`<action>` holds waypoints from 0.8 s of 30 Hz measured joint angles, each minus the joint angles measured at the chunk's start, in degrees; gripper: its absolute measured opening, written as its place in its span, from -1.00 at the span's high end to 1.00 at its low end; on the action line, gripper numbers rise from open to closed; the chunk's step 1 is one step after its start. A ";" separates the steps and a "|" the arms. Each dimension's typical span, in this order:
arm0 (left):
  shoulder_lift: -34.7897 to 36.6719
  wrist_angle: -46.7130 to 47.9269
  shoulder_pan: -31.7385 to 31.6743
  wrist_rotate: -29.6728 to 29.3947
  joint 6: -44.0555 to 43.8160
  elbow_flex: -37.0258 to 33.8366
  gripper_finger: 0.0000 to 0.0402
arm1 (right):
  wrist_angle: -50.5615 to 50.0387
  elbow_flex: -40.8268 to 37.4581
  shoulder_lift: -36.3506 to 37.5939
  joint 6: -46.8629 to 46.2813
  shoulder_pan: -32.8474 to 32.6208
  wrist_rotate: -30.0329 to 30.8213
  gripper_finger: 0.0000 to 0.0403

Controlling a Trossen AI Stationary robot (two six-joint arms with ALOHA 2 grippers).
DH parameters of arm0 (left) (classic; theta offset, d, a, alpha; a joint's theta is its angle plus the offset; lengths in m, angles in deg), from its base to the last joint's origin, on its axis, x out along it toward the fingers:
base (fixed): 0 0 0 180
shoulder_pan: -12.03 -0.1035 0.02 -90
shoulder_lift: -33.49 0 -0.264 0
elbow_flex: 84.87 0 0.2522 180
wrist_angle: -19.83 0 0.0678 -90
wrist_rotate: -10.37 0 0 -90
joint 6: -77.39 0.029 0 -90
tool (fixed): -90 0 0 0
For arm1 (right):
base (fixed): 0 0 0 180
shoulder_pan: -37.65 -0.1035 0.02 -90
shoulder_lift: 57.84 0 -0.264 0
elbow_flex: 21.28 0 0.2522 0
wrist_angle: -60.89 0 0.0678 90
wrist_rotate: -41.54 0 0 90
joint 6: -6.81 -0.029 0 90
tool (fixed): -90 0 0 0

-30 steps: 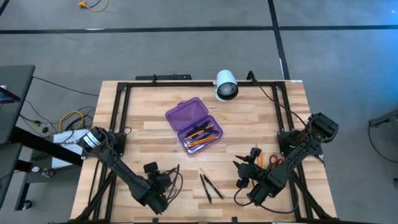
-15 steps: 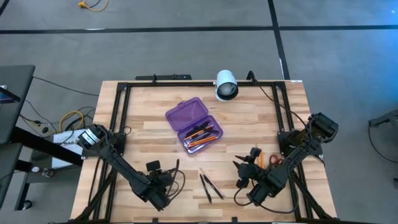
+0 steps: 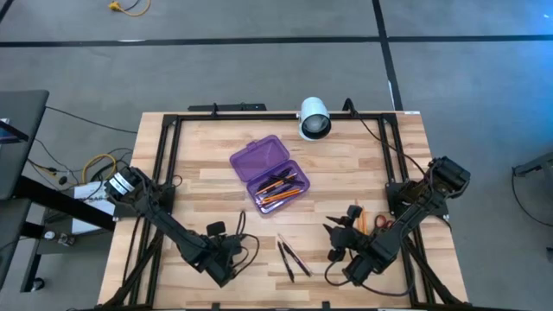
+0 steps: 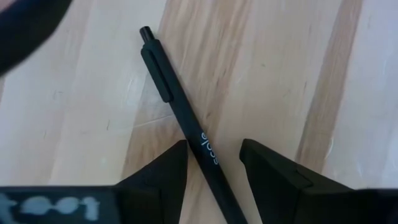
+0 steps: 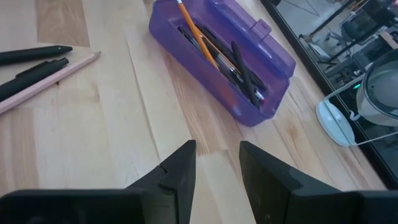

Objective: Pick & place school supplies into a supply box
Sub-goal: Put the black pen into the purple supply box

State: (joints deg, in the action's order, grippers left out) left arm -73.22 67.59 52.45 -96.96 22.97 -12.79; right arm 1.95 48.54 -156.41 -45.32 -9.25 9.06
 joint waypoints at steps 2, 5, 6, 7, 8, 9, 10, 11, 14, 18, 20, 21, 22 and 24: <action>0.02 -0.11 -0.27 0.99 0.18 0.00 0.31 | 0.29 0.01 0.00 0.02 0.18 0.00 0.41; 0.04 -0.72 -0.59 1.59 0.70 0.00 0.42 | 0.71 0.01 0.00 0.03 0.13 0.00 0.41; 0.04 -0.88 -0.65 1.63 0.84 0.00 0.46 | 0.69 0.01 0.00 0.05 0.11 -0.02 0.41; 0.04 -1.08 -0.71 1.63 1.20 0.00 0.50 | 0.69 0.01 0.00 0.05 0.11 -0.02 0.41; 0.04 -1.17 -0.73 1.63 1.52 0.00 0.54 | 0.69 0.01 0.00 0.05 0.11 -0.02 0.41; 0.04 -1.21 -0.79 1.63 1.68 0.00 0.57 | 0.69 0.01 0.00 0.07 0.11 -0.02 0.41; 0.04 -1.21 -0.84 1.65 1.77 0.00 0.60 | 0.69 0.01 0.00 0.07 0.11 -0.02 0.41; 0.04 -1.21 -0.94 1.68 1.80 0.02 0.62 | 0.68 0.01 0.00 0.10 0.11 -0.02 0.41; 0.05 -1.27 -1.15 2.40 2.87 0.03 0.71 | 0.69 0.01 0.00 0.07 0.11 -0.02 0.41; 0.09 -1.23 -1.21 3.26 5.02 0.08 0.83 | 0.69 0.01 0.00 0.07 0.13 -0.02 0.41; 0.11 -1.09 -1.21 3.37 6.11 0.09 0.88 | 0.69 0.01 0.00 0.07 0.15 -0.02 0.41; 0.11 -1.00 -1.21 3.37 6.80 0.10 0.91 | 0.69 0.01 0.00 0.07 0.16 -0.02 0.41; 0.11 -0.99 -1.21 3.32 7.52 0.11 0.92 | 0.69 0.01 0.00 0.07 0.14 -0.02 0.41; 0.11 -1.35 -1.21 2.71 9.16 0.11 0.92 | 0.69 0.01 0.00 0.09 0.13 -0.02 0.41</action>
State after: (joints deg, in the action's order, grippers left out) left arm -73.11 66.25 51.23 -94.25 32.13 -12.68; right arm 2.64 48.56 -156.41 -45.23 -9.11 9.04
